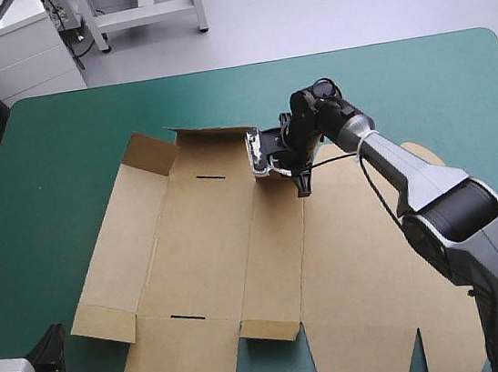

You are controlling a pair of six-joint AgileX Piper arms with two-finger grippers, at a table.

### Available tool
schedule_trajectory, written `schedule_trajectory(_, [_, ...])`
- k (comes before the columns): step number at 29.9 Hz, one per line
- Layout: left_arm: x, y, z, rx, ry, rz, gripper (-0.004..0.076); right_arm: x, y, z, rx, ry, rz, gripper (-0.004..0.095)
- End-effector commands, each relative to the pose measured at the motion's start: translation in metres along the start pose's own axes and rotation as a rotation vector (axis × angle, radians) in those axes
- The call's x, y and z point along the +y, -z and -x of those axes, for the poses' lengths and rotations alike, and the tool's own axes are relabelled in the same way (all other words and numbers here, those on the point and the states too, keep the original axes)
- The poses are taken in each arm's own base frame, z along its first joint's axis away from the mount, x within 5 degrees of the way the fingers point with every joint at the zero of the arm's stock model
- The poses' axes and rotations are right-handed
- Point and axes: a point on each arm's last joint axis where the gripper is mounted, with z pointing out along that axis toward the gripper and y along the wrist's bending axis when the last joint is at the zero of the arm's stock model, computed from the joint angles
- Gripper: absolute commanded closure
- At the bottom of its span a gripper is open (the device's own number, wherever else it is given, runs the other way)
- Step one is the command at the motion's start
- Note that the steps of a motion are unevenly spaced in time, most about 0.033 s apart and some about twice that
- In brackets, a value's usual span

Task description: Fold the box

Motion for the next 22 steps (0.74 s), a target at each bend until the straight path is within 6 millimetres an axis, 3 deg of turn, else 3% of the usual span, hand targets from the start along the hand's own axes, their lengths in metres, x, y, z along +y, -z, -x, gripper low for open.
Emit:
schedule_trajectory(1, [0.000,0.007,0.012,-0.109,0.009,0.001,0.0734,-0.007,0.029,0.011,-0.066,0.098,-0.098,0.0928])
schedule_trajectory(4, [0.000,0.007,0.012,-0.109,0.009,0.001,0.0734,-0.007,0.027,0.013,-0.083,0.097,-0.099,0.0916])
schedule_trajectory(7, [0.000,0.007,0.012,-0.109,0.009,0.001,0.0734,-0.007,0.025,0.014,-0.083,0.098,-0.101,0.0836])
schedule_trajectory(15, [0.000,0.007,0.012,-0.109,0.009,0.001,0.0734,-0.011,0.032,0.016,-0.096,0.081,-0.143,0.0303])
schedule_trajectory(22, [0.000,0.007,0.012,-0.109,0.009,0.001,0.0732,-0.017,0.069,0.021,-0.104,-0.224,-0.179,0.0265])
